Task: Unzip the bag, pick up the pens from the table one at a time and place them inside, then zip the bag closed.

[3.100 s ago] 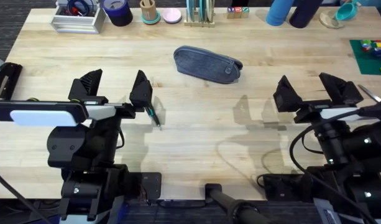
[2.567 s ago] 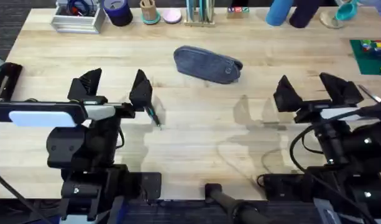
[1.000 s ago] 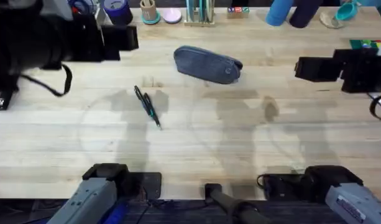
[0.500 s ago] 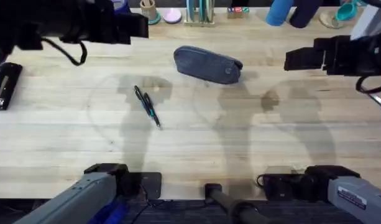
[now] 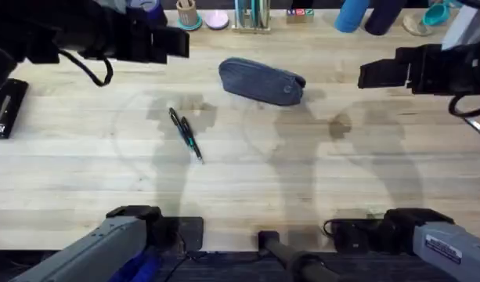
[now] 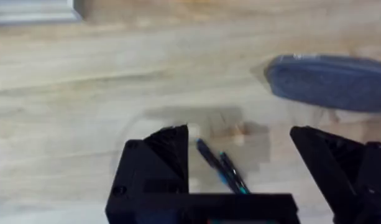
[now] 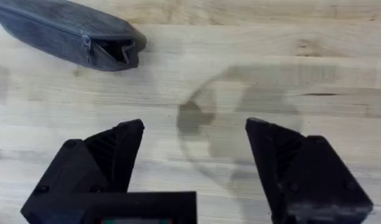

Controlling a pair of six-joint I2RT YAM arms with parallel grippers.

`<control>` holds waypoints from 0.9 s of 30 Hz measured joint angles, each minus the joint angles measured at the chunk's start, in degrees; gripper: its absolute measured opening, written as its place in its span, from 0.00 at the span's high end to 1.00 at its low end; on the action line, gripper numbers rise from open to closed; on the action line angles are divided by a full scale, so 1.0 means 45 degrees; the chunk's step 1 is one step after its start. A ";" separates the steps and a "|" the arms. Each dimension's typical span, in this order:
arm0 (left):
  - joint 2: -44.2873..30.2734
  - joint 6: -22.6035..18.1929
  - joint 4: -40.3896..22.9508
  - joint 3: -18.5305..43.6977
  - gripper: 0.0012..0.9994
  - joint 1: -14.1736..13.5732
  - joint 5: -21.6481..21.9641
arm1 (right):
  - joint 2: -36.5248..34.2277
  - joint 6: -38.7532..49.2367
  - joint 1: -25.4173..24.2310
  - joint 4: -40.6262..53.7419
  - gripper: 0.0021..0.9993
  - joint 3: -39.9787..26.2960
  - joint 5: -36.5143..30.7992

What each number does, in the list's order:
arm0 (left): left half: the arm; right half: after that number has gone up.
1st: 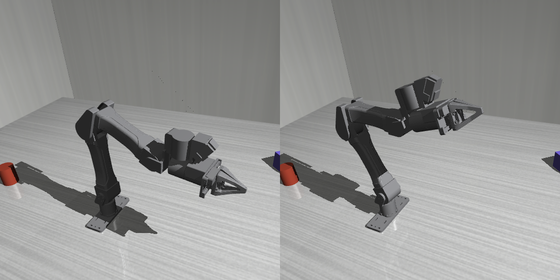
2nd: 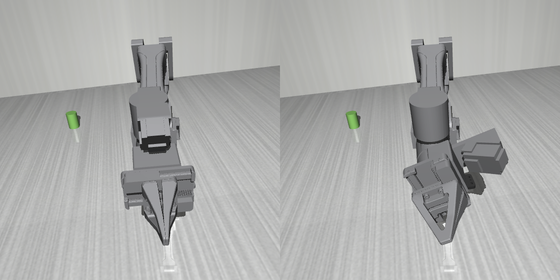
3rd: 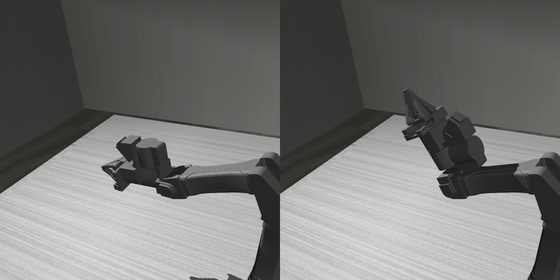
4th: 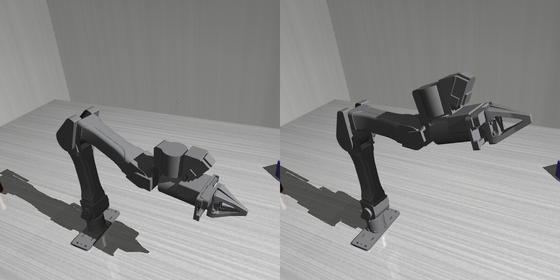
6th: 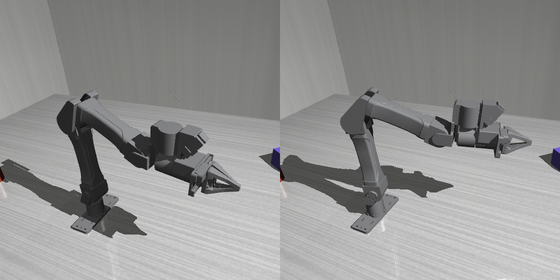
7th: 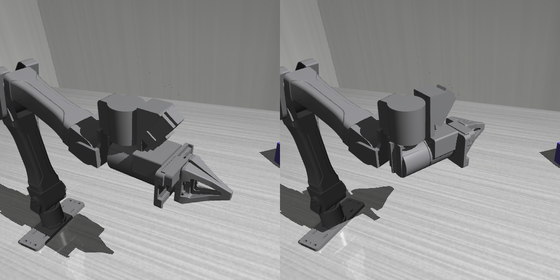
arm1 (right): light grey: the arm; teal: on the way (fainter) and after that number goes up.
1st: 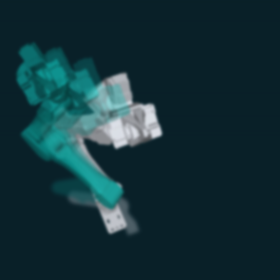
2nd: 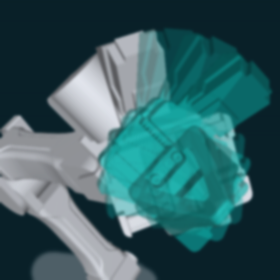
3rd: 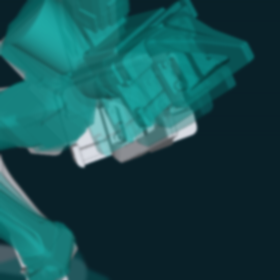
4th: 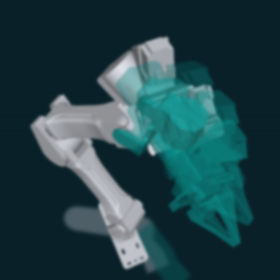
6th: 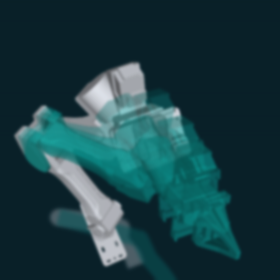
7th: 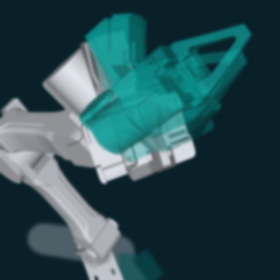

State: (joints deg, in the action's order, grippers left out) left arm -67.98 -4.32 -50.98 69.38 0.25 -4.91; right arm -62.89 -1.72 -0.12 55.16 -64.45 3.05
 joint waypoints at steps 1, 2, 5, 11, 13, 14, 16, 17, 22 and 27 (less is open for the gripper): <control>0.0001 0.0000 -0.0143 0.0000 0.01 -0.0001 0.0000 | 0.0000 0.0000 0.0000 0.0000 0.00 -0.0004 0.0000; 0.0003 0.0000 -0.0201 0.0000 0.01 -0.0003 -0.0004 | 0.0000 0.0000 0.0000 -0.0001 0.00 -0.0004 0.0000; 0.0000 0.0000 -0.0199 0.0000 0.01 0.0000 0.0000 | 0.0000 0.0000 0.0000 0.0000 0.00 -0.0004 0.0000; 0.0001 -0.0365 0.0058 0.0000 0.01 0.0001 -0.0162 | 0.0000 0.0000 0.0000 0.0000 0.00 -0.0004 0.0000; -0.0001 -0.1174 0.0203 0.0000 0.01 0.0019 -0.0714 | 0.0000 0.0000 0.0000 0.0000 0.00 -0.0004 0.0000; 0.0002 -0.1661 0.0241 0.0000 0.01 0.0060 -0.1096 | 0.0000 0.0000 0.0000 0.0000 0.00 -0.0004 0.0000; -0.0001 -0.2689 0.0322 0.0000 0.01 0.0209 -0.1968 | 0.0000 0.0000 0.0000 0.0000 0.00 -0.0004 0.0000; -0.0003 -0.3147 0.0394 0.0000 0.01 0.0334 -0.2389 | -0.0002 0.0000 0.0000 0.0000 0.00 -0.0004 0.0000; -0.0499 -0.5282 0.0626 0.0089 0.01 0.1428 -0.4880 | 0.0000 0.0000 0.0000 0.0000 0.00 -0.0004 0.0000; -0.1824 -0.7330 0.0665 0.0493 0.01 0.2358 -0.7397 | 0.0000 0.0000 0.0000 0.0000 0.00 -0.0004 0.0000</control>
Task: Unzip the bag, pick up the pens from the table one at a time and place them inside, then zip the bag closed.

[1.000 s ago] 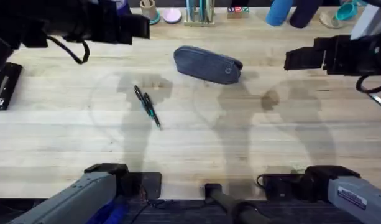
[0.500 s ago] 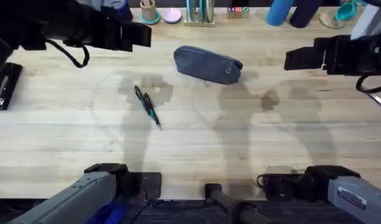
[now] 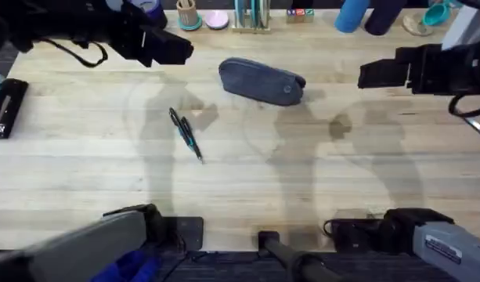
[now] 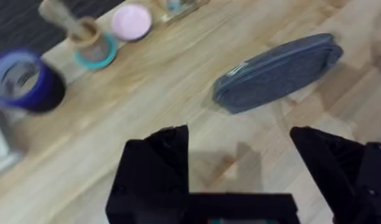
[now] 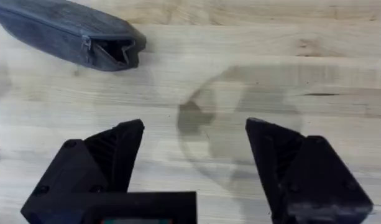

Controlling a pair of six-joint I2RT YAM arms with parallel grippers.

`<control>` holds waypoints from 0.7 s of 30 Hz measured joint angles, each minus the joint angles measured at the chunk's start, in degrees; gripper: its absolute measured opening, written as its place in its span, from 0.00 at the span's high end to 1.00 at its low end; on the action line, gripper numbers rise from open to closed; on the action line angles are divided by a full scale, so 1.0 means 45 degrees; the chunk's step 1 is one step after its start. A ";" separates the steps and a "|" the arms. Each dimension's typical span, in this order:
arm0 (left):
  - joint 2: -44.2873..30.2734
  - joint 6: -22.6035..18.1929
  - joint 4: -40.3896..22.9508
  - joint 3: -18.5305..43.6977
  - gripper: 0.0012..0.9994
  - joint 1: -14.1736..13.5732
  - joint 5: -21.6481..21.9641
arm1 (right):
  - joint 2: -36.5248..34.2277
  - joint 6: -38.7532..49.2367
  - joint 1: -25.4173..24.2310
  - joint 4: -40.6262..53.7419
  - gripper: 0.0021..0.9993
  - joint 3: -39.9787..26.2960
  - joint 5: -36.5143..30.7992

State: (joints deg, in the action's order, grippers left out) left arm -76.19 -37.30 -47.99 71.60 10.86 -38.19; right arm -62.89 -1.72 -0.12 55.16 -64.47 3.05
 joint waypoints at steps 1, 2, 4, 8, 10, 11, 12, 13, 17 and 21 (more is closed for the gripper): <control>-0.0302 -0.0374 0.0005 0.0116 0.01 0.0099 -0.0418 | 0.0000 0.0000 0.0000 0.0000 0.00 0.0000 0.0000; -0.0570 -0.0680 0.0008 0.0229 0.01 0.0157 -0.0751 | 0.0000 0.0000 0.0000 0.0000 0.00 0.0000 0.0000; -0.1172 -0.1248 -0.0009 0.0539 0.01 0.0207 -0.1375 | 0.0000 0.0000 0.0000 0.0000 0.00 0.0000 0.0000; -0.2543 -0.1942 -0.0078 0.1617 0.01 0.0203 -0.2296 | 0.0000 0.0000 0.0000 0.0000 0.00 0.0000 0.0000; -0.3255 -0.2311 -0.0434 0.2311 0.01 0.0203 -0.2726 | 0.0000 0.0000 0.0000 0.0000 0.00 0.0000 0.0000; -0.3673 -0.2573 -0.0733 0.2725 0.01 0.0204 -0.2986 | 0.0000 0.0000 0.0000 0.0000 0.00 0.0000 0.0000; -0.4026 -0.2830 -0.1036 0.3092 0.01 0.0203 -0.3206 | 0.0000 0.0000 0.0000 0.0000 0.00 0.0000 0.0000; -0.4420 -0.3116 -0.1395 0.3494 0.01 0.0203 -0.3431 | 0.0000 0.0000 0.0000 0.0000 0.00 0.0000 0.0000; -0.5912 -0.4527 -0.3094 0.5157 0.01 0.0203 -0.4088 | 0.0000 0.0000 0.0000 0.0000 0.00 0.0000 0.0000; -0.6902 -0.6194 -0.4532 0.6435 0.01 0.0131 -0.4334 | 0.0000 0.0000 0.0000 -0.0083 0.00 0.0000 0.0000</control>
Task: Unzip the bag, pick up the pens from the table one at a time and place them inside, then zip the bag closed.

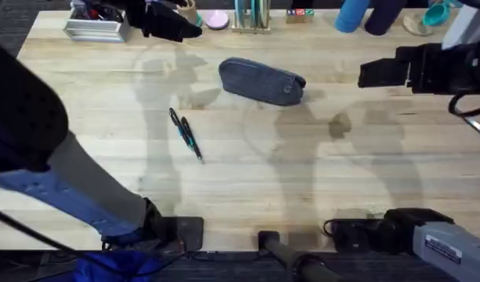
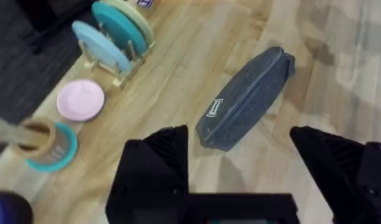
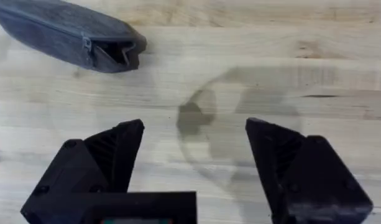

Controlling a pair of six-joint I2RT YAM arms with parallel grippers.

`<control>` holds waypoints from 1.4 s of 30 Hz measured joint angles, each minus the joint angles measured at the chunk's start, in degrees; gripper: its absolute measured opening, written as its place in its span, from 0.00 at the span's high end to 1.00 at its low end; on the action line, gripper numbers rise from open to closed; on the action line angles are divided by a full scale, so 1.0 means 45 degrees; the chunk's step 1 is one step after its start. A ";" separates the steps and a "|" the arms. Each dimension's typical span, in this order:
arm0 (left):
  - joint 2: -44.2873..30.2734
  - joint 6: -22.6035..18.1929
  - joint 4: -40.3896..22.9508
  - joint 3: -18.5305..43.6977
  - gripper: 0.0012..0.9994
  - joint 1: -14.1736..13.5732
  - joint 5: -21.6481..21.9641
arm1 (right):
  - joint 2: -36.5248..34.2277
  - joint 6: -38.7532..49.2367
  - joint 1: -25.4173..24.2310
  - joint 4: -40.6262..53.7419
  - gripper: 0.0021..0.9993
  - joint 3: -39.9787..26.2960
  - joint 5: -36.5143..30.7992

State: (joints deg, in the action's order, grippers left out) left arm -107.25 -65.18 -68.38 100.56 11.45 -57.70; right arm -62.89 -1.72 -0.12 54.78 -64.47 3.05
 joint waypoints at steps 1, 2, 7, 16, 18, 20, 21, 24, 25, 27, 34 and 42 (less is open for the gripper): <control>-0.0155 -0.0386 -0.0209 0.0225 0.01 -0.0051 -0.0009 | 0.0000 0.0000 0.0000 -0.0033 0.00 0.0000 0.0000; -0.0300 -0.0802 -0.0428 0.0459 0.01 -0.0121 -0.0009 | -0.0001 0.0000 0.0000 -0.0074 0.00 0.0000 0.0000; -0.0559 -0.2524 -0.0754 0.0912 0.01 -0.0589 0.0104 | 0.0000 0.0000 0.0000 -0.0135 0.00 0.0000 0.0000; -0.0572 -0.6188 -0.1145 0.0931 0.01 -0.1989 0.2178 | 0.0000 0.0000 0.0000 -0.0145 0.00 0.0000 0.0000; -0.0572 -0.6728 -0.1145 0.0931 0.01 -0.2173 0.2508 | 0.0000 0.0000 0.0000 -0.0145 0.00 0.0000 0.0000; -0.0572 -0.7165 -0.1145 0.0931 0.01 -0.2274 0.2776 | 0.0000 0.0000 0.0000 -0.0145 0.00 0.0000 0.0000; -0.0572 -0.7373 -0.1150 0.0931 0.01 -0.2295 0.2876 | 0.0000 0.0000 0.0000 -0.0145 0.00 0.0000 0.0000; -0.0587 -0.7888 -0.1195 0.0931 0.01 -0.2298 0.3107 | 0.0000 0.0000 0.0000 -0.0145 0.00 0.0000 0.0046; -0.0613 -0.8010 -0.1199 0.0931 0.01 -0.2298 0.3132 | -0.0003 0.0000 0.0000 -0.0148 0.00 0.0000 0.0074; -0.0785 -0.8260 -0.1195 0.0972 0.01 -0.2298 0.3143 | 0.0000 0.0000 0.0000 -0.0145 0.00 0.0000 0.0126; -0.1933 -0.8800 -0.1170 0.1004 0.01 -0.2299 0.3162 | 0.0000 0.0000 0.0000 -0.0145 0.00 0.0000 0.0195; -0.2963 -0.9092 -0.0381 0.1004 0.01 -0.2301 0.2599 | 0.0000 0.0000 0.0000 -0.0150 0.00 0.0000 0.0199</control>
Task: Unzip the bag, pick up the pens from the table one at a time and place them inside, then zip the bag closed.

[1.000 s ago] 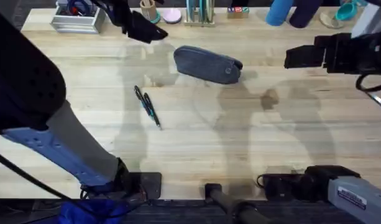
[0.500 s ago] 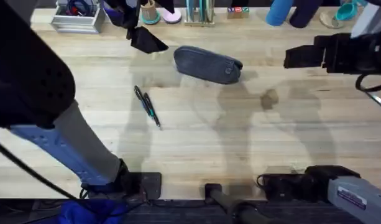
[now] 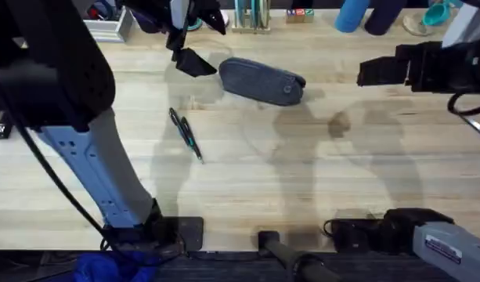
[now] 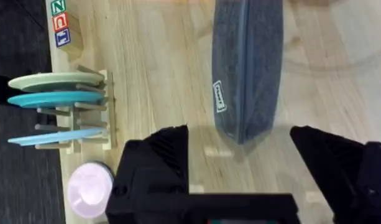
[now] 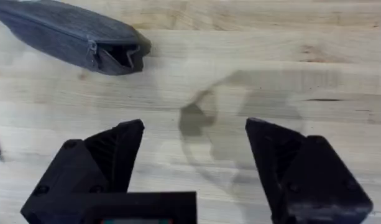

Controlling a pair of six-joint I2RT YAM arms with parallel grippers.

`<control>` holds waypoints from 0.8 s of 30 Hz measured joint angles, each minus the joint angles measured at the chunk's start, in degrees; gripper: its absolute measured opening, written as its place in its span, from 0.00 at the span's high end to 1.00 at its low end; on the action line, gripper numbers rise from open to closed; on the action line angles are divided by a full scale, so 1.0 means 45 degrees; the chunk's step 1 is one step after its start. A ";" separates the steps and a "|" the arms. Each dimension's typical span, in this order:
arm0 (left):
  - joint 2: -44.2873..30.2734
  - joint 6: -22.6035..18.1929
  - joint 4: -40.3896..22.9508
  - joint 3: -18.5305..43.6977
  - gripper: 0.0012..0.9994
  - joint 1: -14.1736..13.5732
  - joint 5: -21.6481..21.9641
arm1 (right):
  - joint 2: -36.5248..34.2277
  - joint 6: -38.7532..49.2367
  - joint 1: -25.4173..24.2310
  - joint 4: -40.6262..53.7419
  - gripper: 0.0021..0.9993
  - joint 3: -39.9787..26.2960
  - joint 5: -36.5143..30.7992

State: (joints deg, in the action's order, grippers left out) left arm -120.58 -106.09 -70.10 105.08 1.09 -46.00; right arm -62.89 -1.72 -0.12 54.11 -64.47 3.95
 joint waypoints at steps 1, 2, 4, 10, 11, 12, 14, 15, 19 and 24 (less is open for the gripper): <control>-0.0119 -0.0008 0.0095 0.0000 0.01 0.0003 -0.0155 | -0.0005 0.0000 0.0000 0.0005 0.00 0.0000 0.0000; -0.0226 -0.0008 0.0177 0.0000 0.01 0.0000 -0.0277 | 0.0000 0.0000 0.0000 0.0000 0.00 0.0000 0.0000; -0.0391 -0.0013 0.0274 0.0000 0.01 -0.0002 -0.0474 | 0.0000 0.0000 0.0000 0.0005 0.00 0.0000 0.0000; -0.0576 -0.0041 0.0314 0.0000 0.01 -0.0002 -0.0838 | 0.0000 0.0000 0.0000 0.0004 0.00 0.0000 0.0000; -0.0576 -0.0042 0.0319 0.0000 0.01 -0.0002 -0.0895 | 0.0000 0.0000 0.0000 0.0000 0.00 0.0000 0.0000; -0.0576 -0.0042 0.0319 0.0000 0.01 -0.0002 -0.0934 | 0.0000 0.0000 0.0000 0.0000 0.00 0.0000 0.0000; -0.0581 -0.0042 0.0319 0.0000 0.01 -0.0002 -0.0981 | 0.0000 0.0000 0.0000 0.0000 0.00 0.0000 0.0000; -0.0576 -0.0046 0.0318 0.0000 0.01 -0.0002 -0.1005 | 0.0000 0.0000 0.0000 0.0001 0.00 0.0000 0.0000; -0.0576 -0.0045 0.0316 0.0000 0.01 -0.0002 -0.1092 | 0.0000 0.0000 0.0000 0.0003 0.00 0.0000 0.0000; -0.0854 -0.0047 0.0329 0.0005 0.01 -0.0026 -0.1200 | 0.0000 0.0000 0.0000 0.0000 0.00 0.0000 0.0000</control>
State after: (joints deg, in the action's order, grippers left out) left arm -124.42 -106.30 -68.62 105.10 0.97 -51.40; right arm -62.89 -1.72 -0.12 54.11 -64.47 3.95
